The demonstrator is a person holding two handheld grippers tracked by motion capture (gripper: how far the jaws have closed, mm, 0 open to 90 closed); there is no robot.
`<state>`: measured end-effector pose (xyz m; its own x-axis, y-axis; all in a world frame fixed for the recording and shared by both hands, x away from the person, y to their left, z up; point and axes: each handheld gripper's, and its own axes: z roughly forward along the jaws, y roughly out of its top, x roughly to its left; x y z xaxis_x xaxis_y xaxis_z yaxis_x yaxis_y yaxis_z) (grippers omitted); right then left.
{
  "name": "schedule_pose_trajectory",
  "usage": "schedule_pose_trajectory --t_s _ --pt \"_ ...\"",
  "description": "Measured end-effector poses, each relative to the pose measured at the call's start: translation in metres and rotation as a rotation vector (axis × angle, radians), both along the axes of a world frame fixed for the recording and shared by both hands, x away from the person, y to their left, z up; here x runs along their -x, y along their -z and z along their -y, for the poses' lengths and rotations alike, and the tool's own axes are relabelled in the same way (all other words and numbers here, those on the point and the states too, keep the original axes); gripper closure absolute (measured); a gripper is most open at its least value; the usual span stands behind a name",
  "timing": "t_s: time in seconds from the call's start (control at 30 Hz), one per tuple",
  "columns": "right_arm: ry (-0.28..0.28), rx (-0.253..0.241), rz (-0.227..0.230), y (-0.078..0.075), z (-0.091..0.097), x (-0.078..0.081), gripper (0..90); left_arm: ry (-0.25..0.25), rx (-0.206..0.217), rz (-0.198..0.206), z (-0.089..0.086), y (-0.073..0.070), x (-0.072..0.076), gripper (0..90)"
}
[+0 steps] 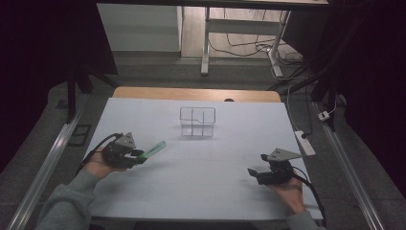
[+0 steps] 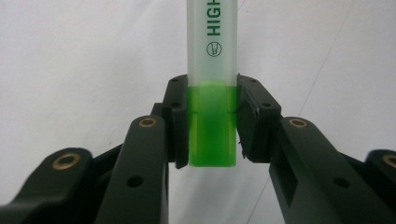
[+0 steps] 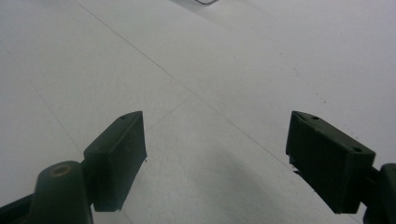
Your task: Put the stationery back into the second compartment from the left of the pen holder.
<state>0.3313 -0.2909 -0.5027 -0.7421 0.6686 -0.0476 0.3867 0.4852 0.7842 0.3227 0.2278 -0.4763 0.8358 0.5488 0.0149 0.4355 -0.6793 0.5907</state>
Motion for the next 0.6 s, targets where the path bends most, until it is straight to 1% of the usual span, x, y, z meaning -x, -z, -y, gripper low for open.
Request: schedule_pose_trajectory --t_s 0.17,0.43,0.6 --pt "-0.001 0.001 0.008 -0.001 -0.002 0.001 19.5 0.024 0.022 0.003 0.009 -0.002 -0.002 66.8" --pt "-0.011 -0.002 0.007 -0.001 -0.004 0.000 19.5 0.057 0.051 0.012 0.027 -0.004 -0.006 66.8" --pt "-0.020 0.001 0.010 -0.002 -0.008 0.001 19.5 0.088 0.053 0.014 0.039 -0.005 -0.008 66.8"
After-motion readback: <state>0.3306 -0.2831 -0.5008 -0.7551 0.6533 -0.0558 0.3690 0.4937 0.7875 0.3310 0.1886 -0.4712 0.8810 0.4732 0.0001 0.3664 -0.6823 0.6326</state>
